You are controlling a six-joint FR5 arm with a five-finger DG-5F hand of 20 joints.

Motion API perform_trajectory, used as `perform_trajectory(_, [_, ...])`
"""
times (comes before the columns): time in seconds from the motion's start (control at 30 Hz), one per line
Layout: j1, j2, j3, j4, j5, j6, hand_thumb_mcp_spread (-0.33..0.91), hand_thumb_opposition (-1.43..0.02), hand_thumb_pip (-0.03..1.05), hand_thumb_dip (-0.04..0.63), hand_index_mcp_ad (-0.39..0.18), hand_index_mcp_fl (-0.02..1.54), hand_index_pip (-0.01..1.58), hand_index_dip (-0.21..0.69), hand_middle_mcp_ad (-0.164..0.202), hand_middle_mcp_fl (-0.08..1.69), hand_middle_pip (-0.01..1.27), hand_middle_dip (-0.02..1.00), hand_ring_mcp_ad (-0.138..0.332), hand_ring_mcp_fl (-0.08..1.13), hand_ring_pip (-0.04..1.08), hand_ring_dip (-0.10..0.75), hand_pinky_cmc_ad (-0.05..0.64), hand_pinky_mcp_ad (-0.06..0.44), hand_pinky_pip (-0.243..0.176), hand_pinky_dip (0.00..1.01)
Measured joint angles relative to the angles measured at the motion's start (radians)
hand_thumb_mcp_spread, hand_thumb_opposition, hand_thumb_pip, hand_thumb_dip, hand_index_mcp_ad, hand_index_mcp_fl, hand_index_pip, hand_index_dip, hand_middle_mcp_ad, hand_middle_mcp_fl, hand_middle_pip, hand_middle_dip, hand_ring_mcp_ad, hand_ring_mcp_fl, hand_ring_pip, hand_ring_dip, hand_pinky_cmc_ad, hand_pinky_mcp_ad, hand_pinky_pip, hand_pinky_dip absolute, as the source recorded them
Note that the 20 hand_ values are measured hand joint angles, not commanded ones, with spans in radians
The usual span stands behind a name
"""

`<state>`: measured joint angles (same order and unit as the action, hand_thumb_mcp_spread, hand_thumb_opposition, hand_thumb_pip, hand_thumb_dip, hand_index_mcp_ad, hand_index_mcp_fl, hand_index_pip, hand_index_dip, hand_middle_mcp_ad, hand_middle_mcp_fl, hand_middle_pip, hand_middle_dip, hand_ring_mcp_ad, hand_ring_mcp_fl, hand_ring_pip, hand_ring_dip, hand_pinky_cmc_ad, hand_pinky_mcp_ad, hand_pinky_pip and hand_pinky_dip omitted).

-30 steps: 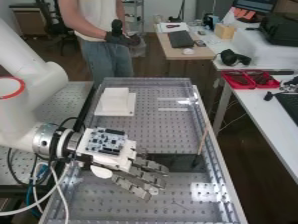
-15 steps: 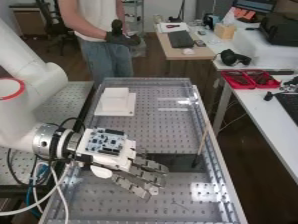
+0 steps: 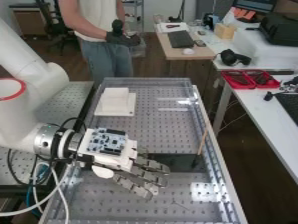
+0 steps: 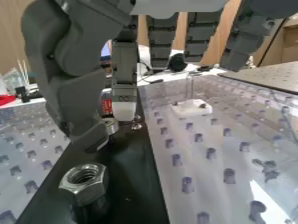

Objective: Grab the bearing and place it in the white container

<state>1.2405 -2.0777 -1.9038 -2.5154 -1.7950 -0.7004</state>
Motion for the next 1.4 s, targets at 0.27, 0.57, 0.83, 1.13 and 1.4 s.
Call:
perform_trajectory(0.27, [0.002,-0.002,0.0,-0.003,-0.004,-0.006,0.48,-0.84,0.52,0.283,-0.106,0.12,1.44,0.297,0.051,0.02,0.13,0.19,0.129,0.0,0.1,0.075,0.346,0.279,-0.056,0.18])
perform_trajectory(0.57, [0.0,-0.005,0.0,-0.003,-0.005,-0.006,0.48,-0.84,0.52,0.283,-0.103,0.1,1.44,0.295,0.052,0.02,0.13,0.19,0.133,0.0,0.1,0.075,0.346,0.283,-0.042,0.18])
perform_trajectory(0.83, [-0.001,-0.007,0.004,-0.001,-0.006,-0.005,0.48,-0.84,0.52,0.283,-0.103,0.15,1.43,0.286,0.051,0.02,0.13,0.19,0.133,0.0,0.1,0.075,0.346,0.279,-0.042,0.18])
perform_trajectory(1.13, [-0.002,-0.01,0.011,-0.001,-0.008,-0.001,0.48,-0.84,0.52,0.283,-0.103,0.15,1.43,0.279,0.052,0.02,0.13,0.19,0.133,0.0,0.1,0.075,0.346,0.283,-0.042,0.18])
perform_trajectory(1.4, [-0.002,-0.014,0.011,-0.003,-0.01,0.0,0.48,-0.84,0.53,0.286,-0.103,0.16,1.43,0.272,0.052,0.02,0.13,0.19,0.133,0.0,0.1,0.075,0.346,0.283,-0.042,0.18])
